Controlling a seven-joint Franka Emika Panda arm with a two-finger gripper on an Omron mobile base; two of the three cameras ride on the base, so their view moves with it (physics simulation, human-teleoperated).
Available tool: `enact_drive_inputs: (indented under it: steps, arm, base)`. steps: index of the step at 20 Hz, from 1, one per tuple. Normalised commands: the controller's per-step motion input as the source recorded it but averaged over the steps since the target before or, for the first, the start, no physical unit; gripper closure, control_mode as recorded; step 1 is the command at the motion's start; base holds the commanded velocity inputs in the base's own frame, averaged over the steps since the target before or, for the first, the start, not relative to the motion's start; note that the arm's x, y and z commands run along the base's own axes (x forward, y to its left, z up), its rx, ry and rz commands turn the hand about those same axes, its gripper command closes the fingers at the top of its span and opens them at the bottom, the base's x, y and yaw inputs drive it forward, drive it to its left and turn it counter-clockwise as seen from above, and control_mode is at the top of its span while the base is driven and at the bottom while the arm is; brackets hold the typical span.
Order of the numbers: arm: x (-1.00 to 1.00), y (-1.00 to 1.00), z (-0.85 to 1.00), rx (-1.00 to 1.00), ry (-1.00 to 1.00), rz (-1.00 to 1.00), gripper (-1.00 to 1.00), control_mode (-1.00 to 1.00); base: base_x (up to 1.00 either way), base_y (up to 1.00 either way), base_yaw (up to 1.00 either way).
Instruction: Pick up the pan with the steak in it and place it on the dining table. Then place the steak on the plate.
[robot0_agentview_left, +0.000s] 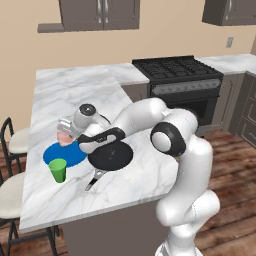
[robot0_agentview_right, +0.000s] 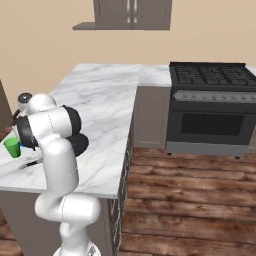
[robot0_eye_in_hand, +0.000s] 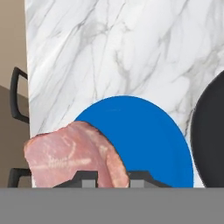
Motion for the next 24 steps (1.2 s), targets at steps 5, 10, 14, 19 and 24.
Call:
enact_drive_inputs:
  steps: [5, 10, 14, 19, 24]
  arm:
    - [0.25, 0.30, -0.25, -0.03, 0.08, -0.03, 1.00, -1.00]
    - [0.06, 0.18, -0.18, -0.02, 0.05, -0.01, 1.00, -1.00]
    - [0.00, 0.00, -0.08, 0.00, 0.01, 0.00, 1.00, -1.00]
    - [0.03, 0.00, -0.17, 0.00, 0.01, 0.00, 1.00, -1.00]
    - [0.00, 0.00, -0.23, 0.00, 0.00, -0.01, 1.00, -1.00]
  base:
    - [0.00, 0.00, 0.00]
    - [0.00, 0.00, 0.00]
    - [0.00, 0.00, 0.00]
    - [0.00, 0.00, 0.00]
    - [0.00, 0.00, 0.00]
